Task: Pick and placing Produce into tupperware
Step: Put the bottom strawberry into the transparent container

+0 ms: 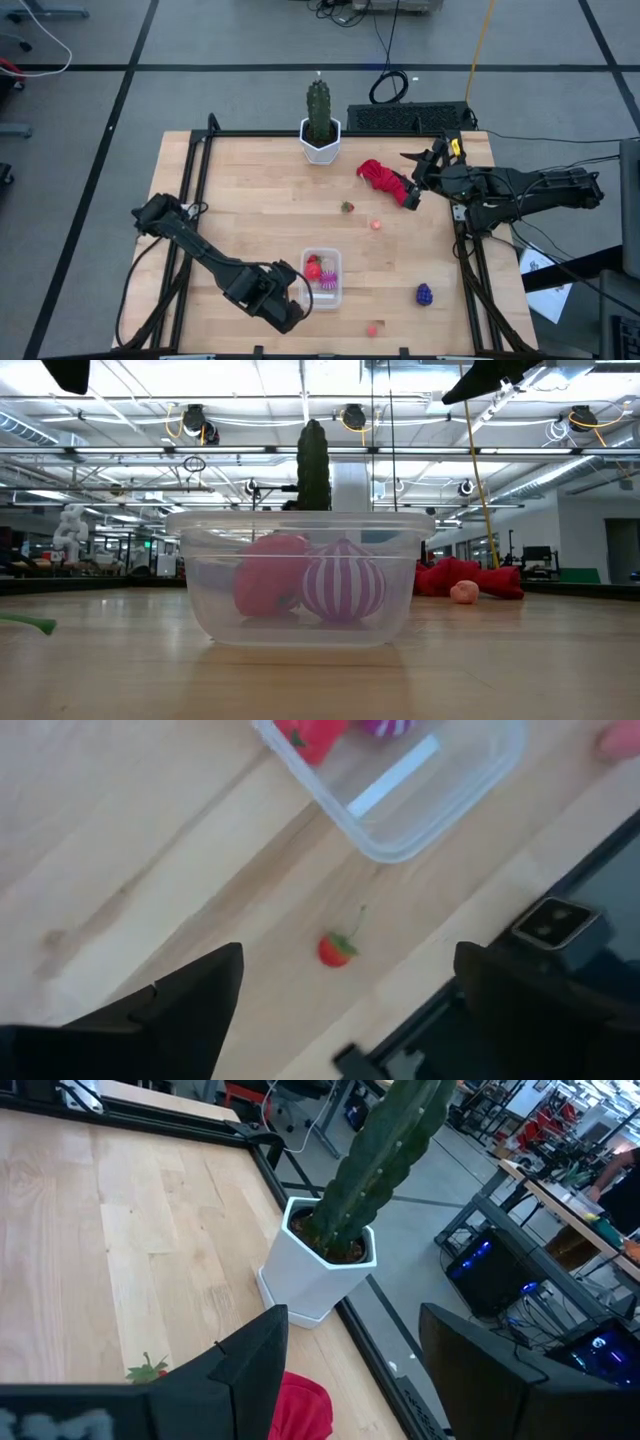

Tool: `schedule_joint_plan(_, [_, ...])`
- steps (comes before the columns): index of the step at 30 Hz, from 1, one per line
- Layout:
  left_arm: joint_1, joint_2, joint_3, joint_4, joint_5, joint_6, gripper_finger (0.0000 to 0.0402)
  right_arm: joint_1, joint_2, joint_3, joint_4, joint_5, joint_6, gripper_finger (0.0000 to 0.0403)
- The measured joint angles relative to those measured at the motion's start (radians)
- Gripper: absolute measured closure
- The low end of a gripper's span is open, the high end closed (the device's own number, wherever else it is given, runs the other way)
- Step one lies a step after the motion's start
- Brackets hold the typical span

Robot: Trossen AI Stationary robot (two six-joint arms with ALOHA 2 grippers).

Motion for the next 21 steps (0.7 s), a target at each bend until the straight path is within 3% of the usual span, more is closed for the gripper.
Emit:
schedule_joint_plan(5, [0.009,0.0,-0.082,0.119,0.015,-0.018,0.0007,0.0,0.0,0.0,-0.015,0.0,0.0,0.0183])
schedule_joint_plan(11, [0.008,0.001,-0.189,0.236,0.176,-0.08,0.0002,0.0,0.0,0.0,-0.049,0.0,0.034,0.0183])
schedule_joint_plan(21, [-0.031,0.0,-0.294,0.416,0.113,-0.12,0.0002,0.0,0.0,0.0,-0.052,-0.084,0.058,0.0183])
